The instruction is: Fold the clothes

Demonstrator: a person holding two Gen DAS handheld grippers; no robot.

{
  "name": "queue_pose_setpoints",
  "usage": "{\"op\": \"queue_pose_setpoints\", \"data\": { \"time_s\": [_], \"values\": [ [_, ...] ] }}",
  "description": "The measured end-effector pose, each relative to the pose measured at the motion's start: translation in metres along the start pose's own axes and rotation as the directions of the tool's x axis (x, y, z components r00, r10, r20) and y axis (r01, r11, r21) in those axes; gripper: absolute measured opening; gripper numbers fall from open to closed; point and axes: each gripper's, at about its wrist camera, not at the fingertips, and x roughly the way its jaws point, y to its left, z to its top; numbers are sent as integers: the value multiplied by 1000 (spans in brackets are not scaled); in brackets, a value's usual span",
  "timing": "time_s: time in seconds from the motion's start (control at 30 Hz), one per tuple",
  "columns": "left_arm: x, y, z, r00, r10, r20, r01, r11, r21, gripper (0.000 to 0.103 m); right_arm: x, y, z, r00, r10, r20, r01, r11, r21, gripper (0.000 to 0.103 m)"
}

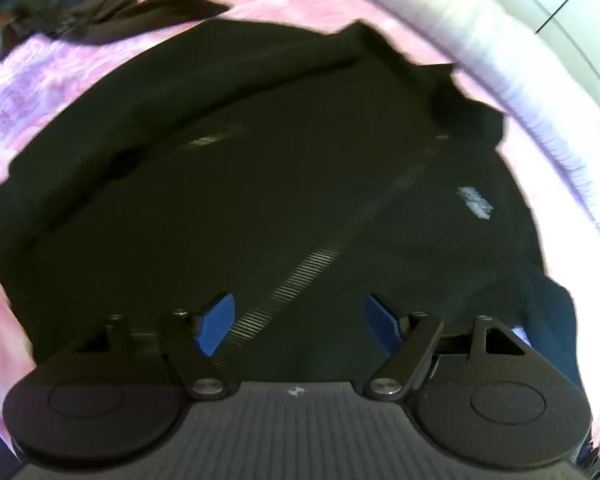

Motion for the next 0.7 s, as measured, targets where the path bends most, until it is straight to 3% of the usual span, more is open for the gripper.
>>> {"op": "queue_pose_setpoints", "data": {
  "time_s": [0.07,0.1,0.13,0.17,0.2,0.3,0.4,0.53,0.6,0.67,0.7],
  "values": [
    [27,18,0,1000,-9,-10,9,1000,3,62,3,26,22,1000,-11,-14,11,1000,-26,71],
    [35,27,-5,1000,-11,-26,11,1000,-9,36,3,36,32,1000,-16,-12,15,999,-42,71],
    [39,38,-9,999,-10,-33,9,1000,-25,24,4,44,41,1000,-21,-14,20,998,-59,71],
    [43,48,-14,999,-8,-41,6,999,-41,20,6,51,49,999,-28,-19,26,997,-77,71],
    [44,59,-19,999,14,-52,-17,998,-58,9,8,57,57,999,-36,-25,33,995,-94,71],
    [24,111,-44,981,173,-86,-183,976,-118,8,9,65,76,998,-49,-29,46,994,-103,71],
    [1,171,-69,945,296,-142,-319,929,-187,9,8,70,89,998,-54,-17,52,993,-104,71],
    [-13,235,-94,881,414,-230,-468,837,-283,13,8,78,103,998,-59,-5,58,993,-106,71],
    [-18,261,-102,847,449,-285,-529,766,-365,13,7,80,105,998,-59,1,59,993,-101,74],
    [-19,273,-103,831,451,-325,-554,721,-416,15,5,80,103,998,-62,5,62,994,-94,77],
    [-17,271,-102,824,453,-340,-563,719,-407,18,5,80,102,998,-63,-1,63,994,-88,77]
  ]
}}
